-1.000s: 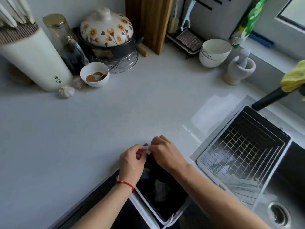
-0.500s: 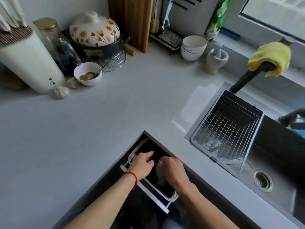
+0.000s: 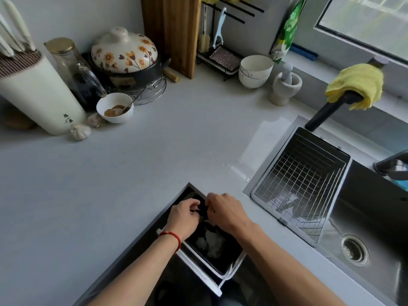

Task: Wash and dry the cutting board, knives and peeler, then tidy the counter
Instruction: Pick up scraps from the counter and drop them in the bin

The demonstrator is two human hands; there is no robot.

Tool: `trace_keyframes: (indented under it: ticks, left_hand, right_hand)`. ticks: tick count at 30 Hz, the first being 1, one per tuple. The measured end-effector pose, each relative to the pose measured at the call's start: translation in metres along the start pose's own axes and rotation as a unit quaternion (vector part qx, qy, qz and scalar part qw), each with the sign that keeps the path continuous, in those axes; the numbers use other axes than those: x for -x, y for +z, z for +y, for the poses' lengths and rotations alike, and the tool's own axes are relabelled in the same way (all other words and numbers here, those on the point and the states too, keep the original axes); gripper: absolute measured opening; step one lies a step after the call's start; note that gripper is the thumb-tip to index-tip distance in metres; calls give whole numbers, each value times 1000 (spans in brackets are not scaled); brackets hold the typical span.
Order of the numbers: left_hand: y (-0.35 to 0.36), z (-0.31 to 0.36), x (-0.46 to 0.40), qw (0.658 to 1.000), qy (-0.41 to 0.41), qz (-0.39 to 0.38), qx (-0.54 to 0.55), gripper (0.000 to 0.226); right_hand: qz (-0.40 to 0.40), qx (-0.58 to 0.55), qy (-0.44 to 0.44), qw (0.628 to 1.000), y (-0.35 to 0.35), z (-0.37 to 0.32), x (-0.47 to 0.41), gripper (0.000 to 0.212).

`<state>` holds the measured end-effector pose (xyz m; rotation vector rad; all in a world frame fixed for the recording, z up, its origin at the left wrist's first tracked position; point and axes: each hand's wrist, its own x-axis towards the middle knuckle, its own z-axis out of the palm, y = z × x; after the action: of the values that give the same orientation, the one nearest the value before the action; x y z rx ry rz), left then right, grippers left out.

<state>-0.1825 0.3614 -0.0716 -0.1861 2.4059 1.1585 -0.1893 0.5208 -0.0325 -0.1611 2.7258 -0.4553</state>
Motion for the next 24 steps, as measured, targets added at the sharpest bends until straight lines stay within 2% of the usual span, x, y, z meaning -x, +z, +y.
trace_keyframes:
  ticks: [4,6,9,12,17,19,21,24]
  left_hand:
    - [-4,3,-3,1000,-6,10,26,36]
    - [-7,4,-3,999,-10,16,35,34]
    - [-11,1,4,999,-14,22,40,33]
    - [-15,-9,18,999,-16,30,42,32]
    - [-18,-27,48,994,-34,86,59,26]
    - [-12,-37,62,985,-48,155,52,23]
    - [-5,-48,76,974,-81,201,64,22]
    - [5,-63,88,971,-152,158,98,22]
  right_hand:
    - [133,-67,27,988,-27,13,-38,18]
    - [159,-73,47,983,-33,20,-61,24]
    - [136,-49,43,988,-25,24,-82,17]
    - [146,-32,37,988,-18,22,-85,16]
    - [118,5,-83,990,9,5,-30,16]
    - [76,-22,-72,994,36,0,5,19]
    - [25,-46,-24,998,62,-1,31,23]
    - [-22,-94,38,995,88,2,49,6]
